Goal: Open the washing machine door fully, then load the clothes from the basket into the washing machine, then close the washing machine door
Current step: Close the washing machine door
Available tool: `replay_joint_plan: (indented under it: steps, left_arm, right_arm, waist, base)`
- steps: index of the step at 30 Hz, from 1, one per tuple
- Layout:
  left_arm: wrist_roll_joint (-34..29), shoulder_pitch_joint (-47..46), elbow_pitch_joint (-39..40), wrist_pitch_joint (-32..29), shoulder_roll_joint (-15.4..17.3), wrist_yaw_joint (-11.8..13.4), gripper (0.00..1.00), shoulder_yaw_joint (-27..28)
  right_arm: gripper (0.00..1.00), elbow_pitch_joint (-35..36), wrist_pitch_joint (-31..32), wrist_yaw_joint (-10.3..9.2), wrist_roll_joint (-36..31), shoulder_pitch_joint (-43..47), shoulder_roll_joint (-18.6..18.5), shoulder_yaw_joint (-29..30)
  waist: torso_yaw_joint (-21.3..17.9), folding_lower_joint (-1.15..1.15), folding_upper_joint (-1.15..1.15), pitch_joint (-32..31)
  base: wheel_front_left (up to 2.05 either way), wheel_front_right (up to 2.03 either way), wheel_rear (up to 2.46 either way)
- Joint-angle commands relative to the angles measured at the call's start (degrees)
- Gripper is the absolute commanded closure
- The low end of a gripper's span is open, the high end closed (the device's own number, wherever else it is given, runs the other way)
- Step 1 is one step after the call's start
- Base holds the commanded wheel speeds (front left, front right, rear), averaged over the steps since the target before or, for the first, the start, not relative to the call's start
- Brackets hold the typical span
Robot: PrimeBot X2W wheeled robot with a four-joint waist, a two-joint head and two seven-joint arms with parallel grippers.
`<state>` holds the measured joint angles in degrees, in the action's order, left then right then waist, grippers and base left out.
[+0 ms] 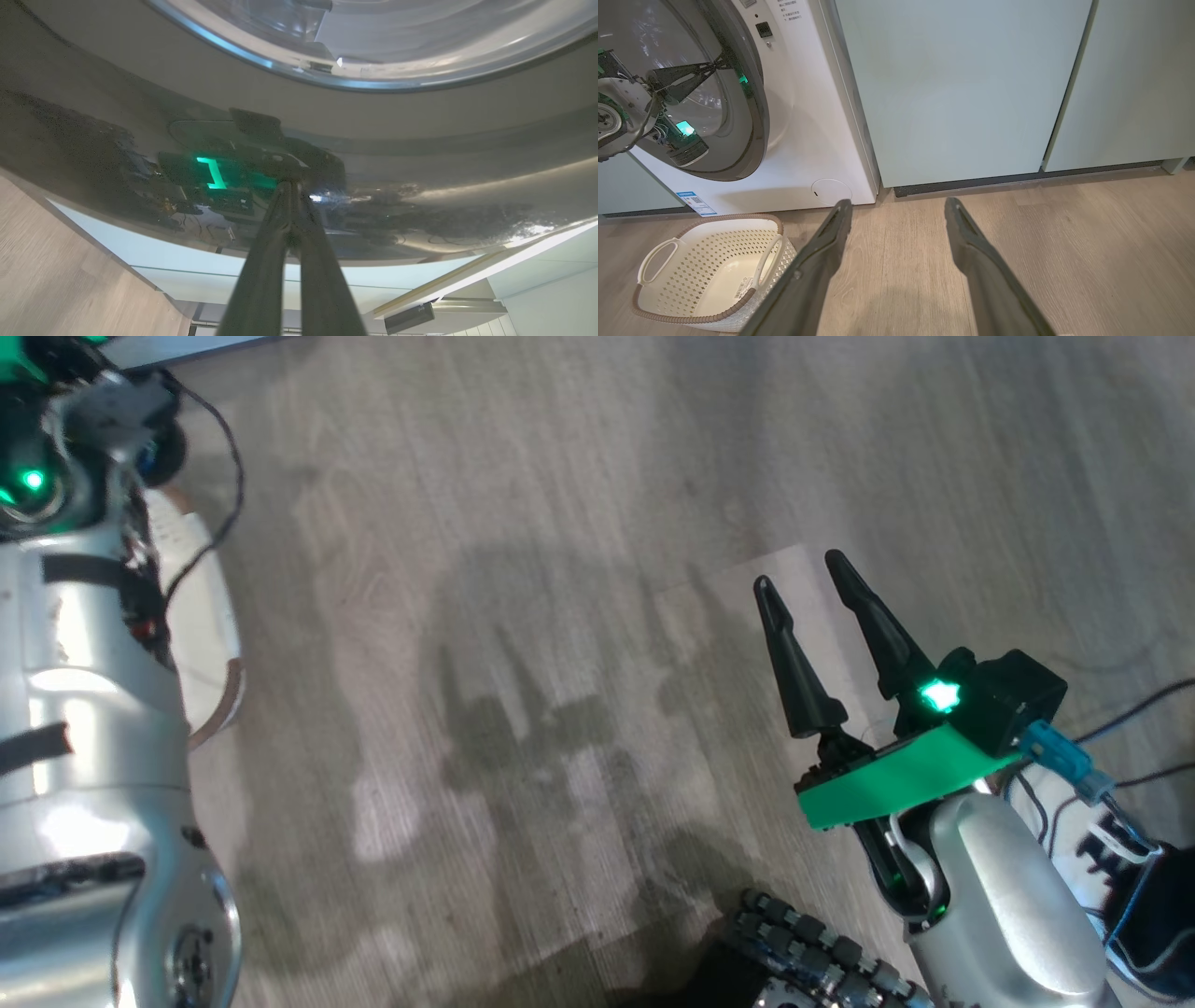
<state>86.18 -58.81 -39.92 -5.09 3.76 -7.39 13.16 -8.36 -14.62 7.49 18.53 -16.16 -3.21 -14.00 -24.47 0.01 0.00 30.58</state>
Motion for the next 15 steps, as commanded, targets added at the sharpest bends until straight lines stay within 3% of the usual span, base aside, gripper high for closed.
replay_joint_plan:
  steps: [1,7,15]
  left_arm:
    - [-0.51,-1.83,0.92,0.64,1.92,-0.04,1.00,0.81]
    - [-0.75,0.15,-0.18,0.43,1.73,-0.08,1.00,0.08]
    - [-0.29,12.64,4.24,-2.88,0.03,-0.09,1.00,-3.94]
  right_arm:
    - [0.00,1.95,-0.38,0.00,0.50,0.41,0.33,-1.07]
    - [0.00,1.51,-0.38,0.00,0.26,1.21,0.33,-0.53]
    - [0.00,0.50,-0.38,0.00,-2.71,2.11,0.34,1.25]
  waist:
    - [-1.22,-0.01,0.00,0.04]
    - [-0.66,-0.01,0.00,-2.21]
    - [4.62,-0.01,0.00,-8.58]
  base:
    - [0.00,0.00,0.00]
    - [0.00,0.00,0.00]
    - [0.00,0.00,0.00]
